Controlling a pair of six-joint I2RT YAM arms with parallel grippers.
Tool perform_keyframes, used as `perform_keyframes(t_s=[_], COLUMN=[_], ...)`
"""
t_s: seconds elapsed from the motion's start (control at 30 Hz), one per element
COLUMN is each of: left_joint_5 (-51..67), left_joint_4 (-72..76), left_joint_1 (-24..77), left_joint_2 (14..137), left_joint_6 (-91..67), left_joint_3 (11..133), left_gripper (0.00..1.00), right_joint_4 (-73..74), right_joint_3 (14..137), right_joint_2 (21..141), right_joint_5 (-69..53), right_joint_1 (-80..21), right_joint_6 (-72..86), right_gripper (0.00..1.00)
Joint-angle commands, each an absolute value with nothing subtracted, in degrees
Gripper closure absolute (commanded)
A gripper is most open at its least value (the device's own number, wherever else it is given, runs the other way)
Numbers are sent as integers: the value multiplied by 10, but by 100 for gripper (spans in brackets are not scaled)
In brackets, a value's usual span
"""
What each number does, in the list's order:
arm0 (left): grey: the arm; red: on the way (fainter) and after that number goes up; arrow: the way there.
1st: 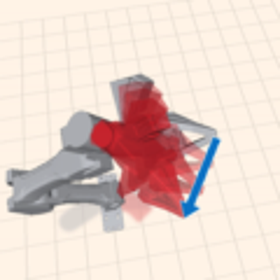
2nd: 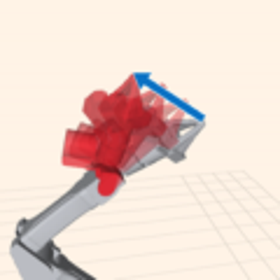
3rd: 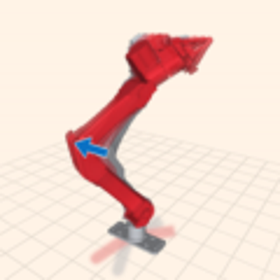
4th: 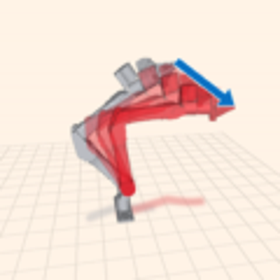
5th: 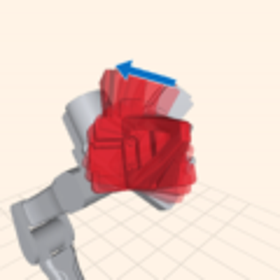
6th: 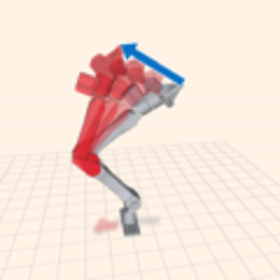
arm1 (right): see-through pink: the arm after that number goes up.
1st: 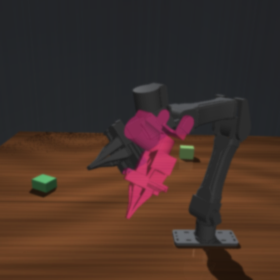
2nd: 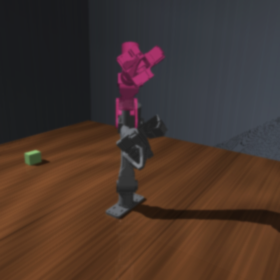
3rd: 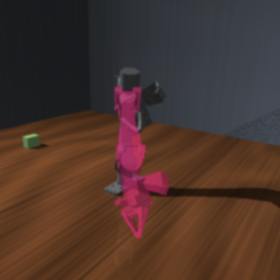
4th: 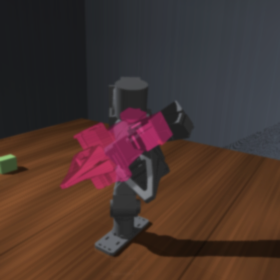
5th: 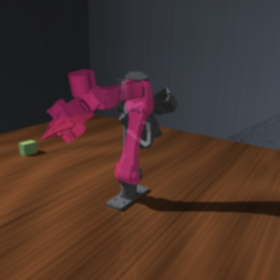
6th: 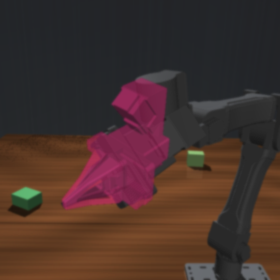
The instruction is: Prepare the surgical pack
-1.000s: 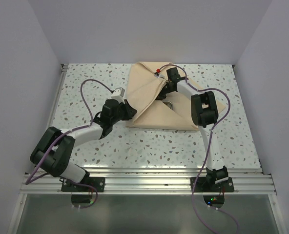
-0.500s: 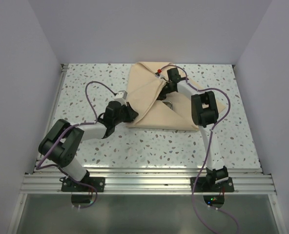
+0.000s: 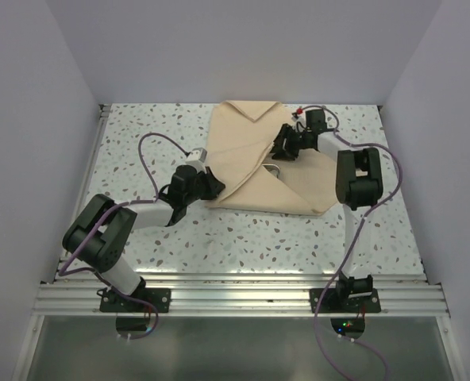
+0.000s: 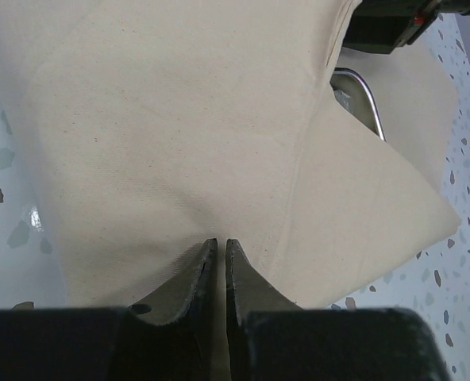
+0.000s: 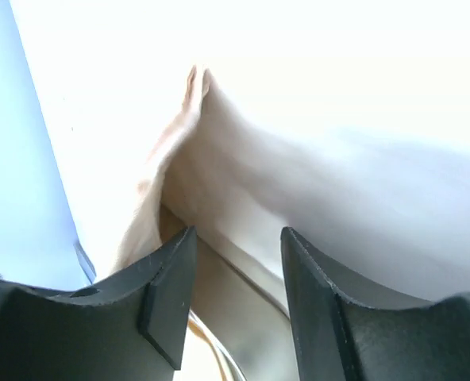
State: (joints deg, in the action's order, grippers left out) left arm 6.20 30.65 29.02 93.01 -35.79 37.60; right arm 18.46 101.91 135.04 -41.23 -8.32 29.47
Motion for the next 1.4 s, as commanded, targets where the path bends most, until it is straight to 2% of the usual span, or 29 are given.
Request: perform_keyframes(t_s=[0.0, 0.1, 0.33, 0.47, 0.63, 0.8, 1.03, 1.37], left_joint_5=[65, 66, 68, 69, 72, 74, 71, 78], left_joint_4=[332, 331, 332, 332, 333, 336, 330, 331], left_joint_1=[293, 293, 294, 294, 293, 294, 293, 293], left_joint_2=[925, 925, 924, 920, 923, 925, 920, 922], left_joint_6=[-342, -341, -339, -338, -337, -338, -335, -337], left_joint_3=[378, 379, 378, 378, 378, 379, 380, 381], left_gripper=[88, 88, 88, 88, 88, 88, 88, 88], right_joint_4=[88, 56, 3, -56, -92, -105, -201, -123], right_joint_3=[940, 896, 837, 813, 797, 770, 735, 781], right_joint_2=[1269, 1234, 1198, 1199, 1191, 1167, 1155, 1196], right_joint_5=[-369, -367, -378, -399, -410, -383, -385, -362], right_joint_1=[-48, -37, -33, -34, -36, -35, -40, -72], right_joint_6=[369, 388, 416, 448, 469, 481, 534, 495], right_gripper=[48, 45, 23, 20, 11, 10, 9, 8])
